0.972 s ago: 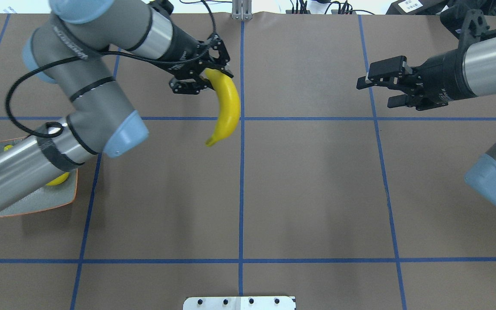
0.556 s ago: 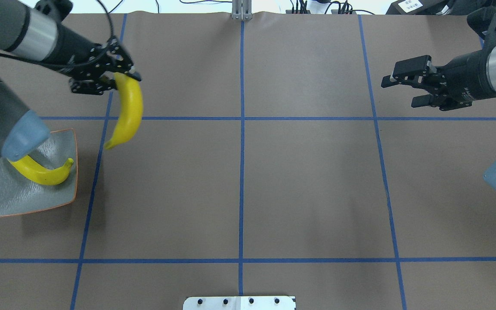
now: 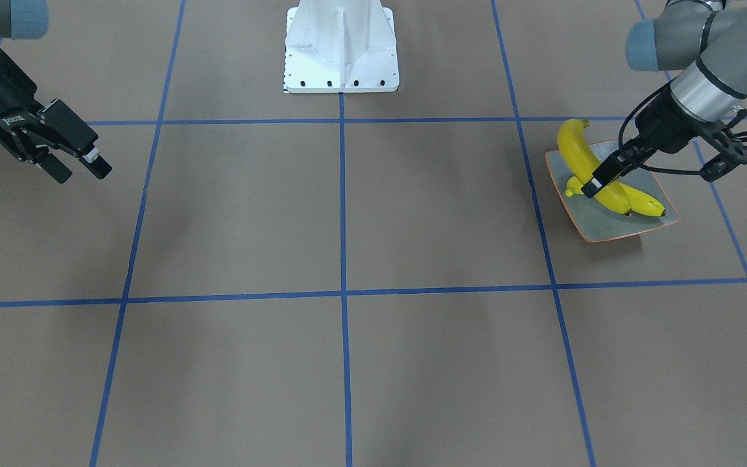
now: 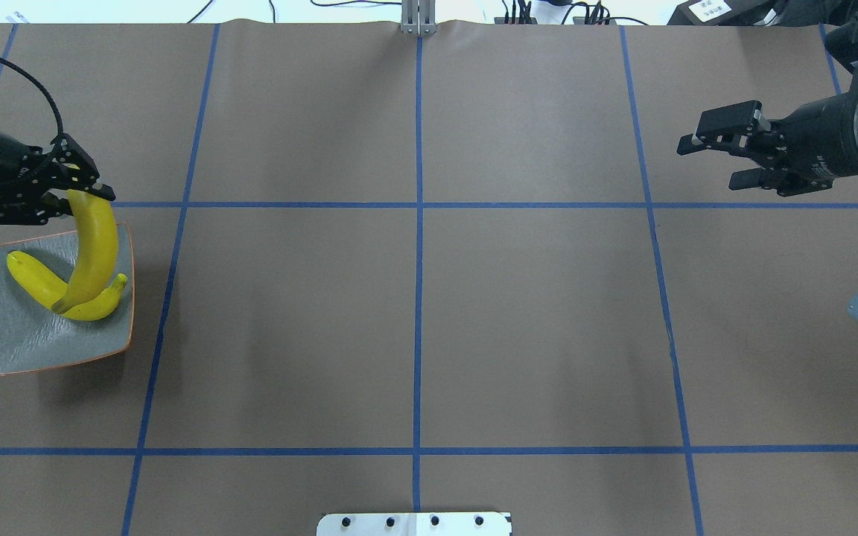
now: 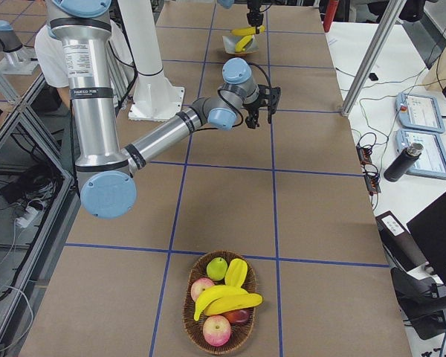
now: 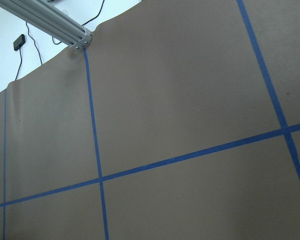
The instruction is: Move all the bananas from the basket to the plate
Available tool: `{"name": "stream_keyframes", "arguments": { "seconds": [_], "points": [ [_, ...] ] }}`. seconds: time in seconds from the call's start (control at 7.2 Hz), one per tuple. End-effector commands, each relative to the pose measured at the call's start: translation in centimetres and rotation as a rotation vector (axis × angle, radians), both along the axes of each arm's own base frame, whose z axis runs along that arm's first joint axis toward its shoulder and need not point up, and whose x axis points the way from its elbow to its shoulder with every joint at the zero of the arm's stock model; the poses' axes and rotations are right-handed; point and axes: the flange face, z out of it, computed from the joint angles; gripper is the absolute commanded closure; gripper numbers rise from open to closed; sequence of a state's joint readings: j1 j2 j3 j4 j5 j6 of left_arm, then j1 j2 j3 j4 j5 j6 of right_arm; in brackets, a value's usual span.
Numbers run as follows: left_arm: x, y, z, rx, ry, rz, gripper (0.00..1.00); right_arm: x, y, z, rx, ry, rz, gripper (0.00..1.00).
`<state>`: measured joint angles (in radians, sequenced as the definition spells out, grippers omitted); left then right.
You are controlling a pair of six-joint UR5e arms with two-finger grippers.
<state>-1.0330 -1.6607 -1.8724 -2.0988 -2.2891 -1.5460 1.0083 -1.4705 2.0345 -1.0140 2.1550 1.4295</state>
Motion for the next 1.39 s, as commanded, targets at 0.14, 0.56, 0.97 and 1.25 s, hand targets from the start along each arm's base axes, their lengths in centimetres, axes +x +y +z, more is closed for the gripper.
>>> {"name": "stream_keyframes", "arguments": {
  "seconds": [0.14,0.56,0.97,1.25],
  "points": [
    [-1.4,1.2,8.1,0.084,-0.154,0.079,1.00,0.2,-0.3,0.5,-0.006,0.009,0.014,0.00],
    [-1.2,0.9,11.7,0.095,-0.244,0.073,1.00,0.7,-0.5,0.6,-0.009,0.011,0.024,0.00],
    [-1.3,1.8,13.1,0.073,-0.260,0.083,1.00,0.8,-0.5,0.8,-0.013,0.013,0.027,0.00],
    [-0.6,1.8,13.1,0.074,-0.259,0.096,1.00,1.0,-0.5,0.7,-0.012,0.012,0.030,0.00]
  ]
}}
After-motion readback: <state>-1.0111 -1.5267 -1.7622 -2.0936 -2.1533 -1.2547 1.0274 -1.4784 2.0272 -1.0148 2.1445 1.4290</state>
